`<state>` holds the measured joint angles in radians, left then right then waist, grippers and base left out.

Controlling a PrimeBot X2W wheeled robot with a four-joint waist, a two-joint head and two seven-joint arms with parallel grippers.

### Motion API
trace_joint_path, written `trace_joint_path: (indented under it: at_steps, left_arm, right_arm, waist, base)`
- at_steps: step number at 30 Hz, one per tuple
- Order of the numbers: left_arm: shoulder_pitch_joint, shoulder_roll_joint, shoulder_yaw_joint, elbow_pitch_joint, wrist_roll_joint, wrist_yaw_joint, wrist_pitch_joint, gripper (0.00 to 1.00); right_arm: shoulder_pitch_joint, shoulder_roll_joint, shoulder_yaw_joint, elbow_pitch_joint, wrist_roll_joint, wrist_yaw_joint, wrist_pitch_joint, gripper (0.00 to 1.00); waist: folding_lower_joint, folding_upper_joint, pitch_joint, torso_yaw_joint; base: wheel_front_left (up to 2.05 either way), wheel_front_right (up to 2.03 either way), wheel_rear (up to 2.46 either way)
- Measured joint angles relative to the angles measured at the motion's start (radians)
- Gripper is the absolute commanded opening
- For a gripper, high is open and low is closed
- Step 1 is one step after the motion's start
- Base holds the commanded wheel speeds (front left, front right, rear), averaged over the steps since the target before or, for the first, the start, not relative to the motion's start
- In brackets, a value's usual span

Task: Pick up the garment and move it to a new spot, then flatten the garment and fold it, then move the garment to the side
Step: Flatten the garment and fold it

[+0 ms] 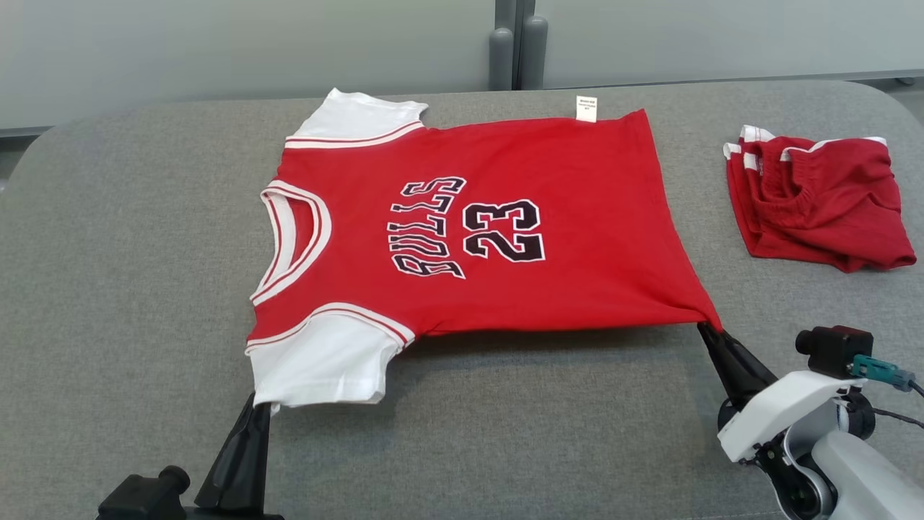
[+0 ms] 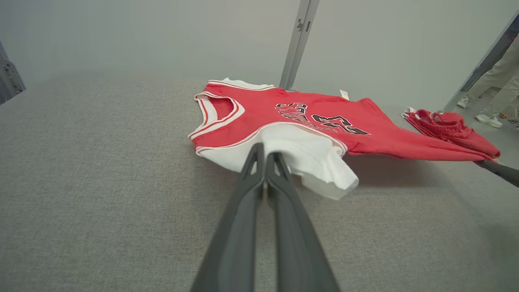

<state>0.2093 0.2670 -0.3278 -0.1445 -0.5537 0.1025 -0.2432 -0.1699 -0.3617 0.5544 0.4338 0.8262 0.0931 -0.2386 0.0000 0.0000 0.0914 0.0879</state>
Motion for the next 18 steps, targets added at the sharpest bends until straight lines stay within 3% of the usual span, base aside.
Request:
trace_joint_path:
  at_steps: [8,18]
  left_arm:
    - [0.069,0.013,0.016,-0.066,0.016,0.004,0.000,0.00]
    - [0.117,0.028,0.008,-0.091,0.021,0.005,0.006,0.00]
  right_arm:
    - [0.079,-0.029,0.028,-0.111,-0.007,-0.014,0.001,0.00]
    - [0.164,-0.075,0.058,-0.188,-0.003,-0.028,0.081,0.00]
  waist:
    - [0.0000,0.0000,-0.002,-0.015]
    - [0.0000,0.0000,0.013,-0.047]
  base:
    - [0.00,0.00,0.00]
    - [0.00,0.00,0.00]
